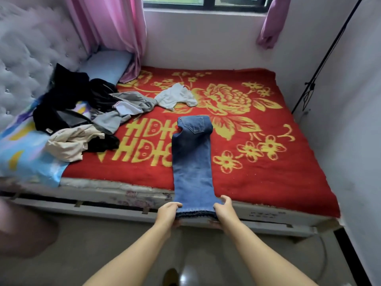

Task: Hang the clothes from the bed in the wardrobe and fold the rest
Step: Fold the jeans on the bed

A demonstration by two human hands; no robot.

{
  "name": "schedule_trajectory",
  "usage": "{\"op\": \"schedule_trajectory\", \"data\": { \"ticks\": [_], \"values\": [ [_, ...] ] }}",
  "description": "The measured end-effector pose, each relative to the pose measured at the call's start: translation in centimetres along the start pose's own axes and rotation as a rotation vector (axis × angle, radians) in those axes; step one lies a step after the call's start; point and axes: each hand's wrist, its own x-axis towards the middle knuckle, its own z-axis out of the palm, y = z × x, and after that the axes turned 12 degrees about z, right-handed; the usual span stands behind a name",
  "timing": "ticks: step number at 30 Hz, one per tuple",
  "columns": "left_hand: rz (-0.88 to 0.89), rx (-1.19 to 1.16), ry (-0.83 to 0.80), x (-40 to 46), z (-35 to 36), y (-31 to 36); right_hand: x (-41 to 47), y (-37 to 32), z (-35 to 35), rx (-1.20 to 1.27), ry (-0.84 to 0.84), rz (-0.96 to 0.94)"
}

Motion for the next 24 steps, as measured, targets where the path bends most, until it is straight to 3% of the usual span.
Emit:
{"op": "schedule_trajectory", "data": {
  "ticks": [2,5,10,14,18,24],
  "values": [
    [-0.072,-0.164,-0.077,0.4,-0.3,1.1,0.2,-1.2,-0.5,-0.016,-0.009,-0.019],
    [-0.178,-0.377,-0.279,1.8,-2.1,2.1,1.2,-2.6,-1.5,0.039,-0.072,0.112],
    [-0.202,-0.259,-0.611,5.4,-4.4,1.1,3.5,-3.2,-3.5,-0.191,-0.206,0.159],
    [-0.096,-0.046,-0.521,10.8,-3.0,1.1,7.6,-5.5,-1.8,-0.257,-0.187,0.064],
    [0.051,0.187,-0.427,20.4,0.3,4.7,14.5,-12.4,1.2,-0.212,-0.142,0.042],
    [0.105,0.267,-0.314,34.0,5.9,9.6,24.9,-21.6,5.5,-0.101,0.039,-0.003]
  ]
}}
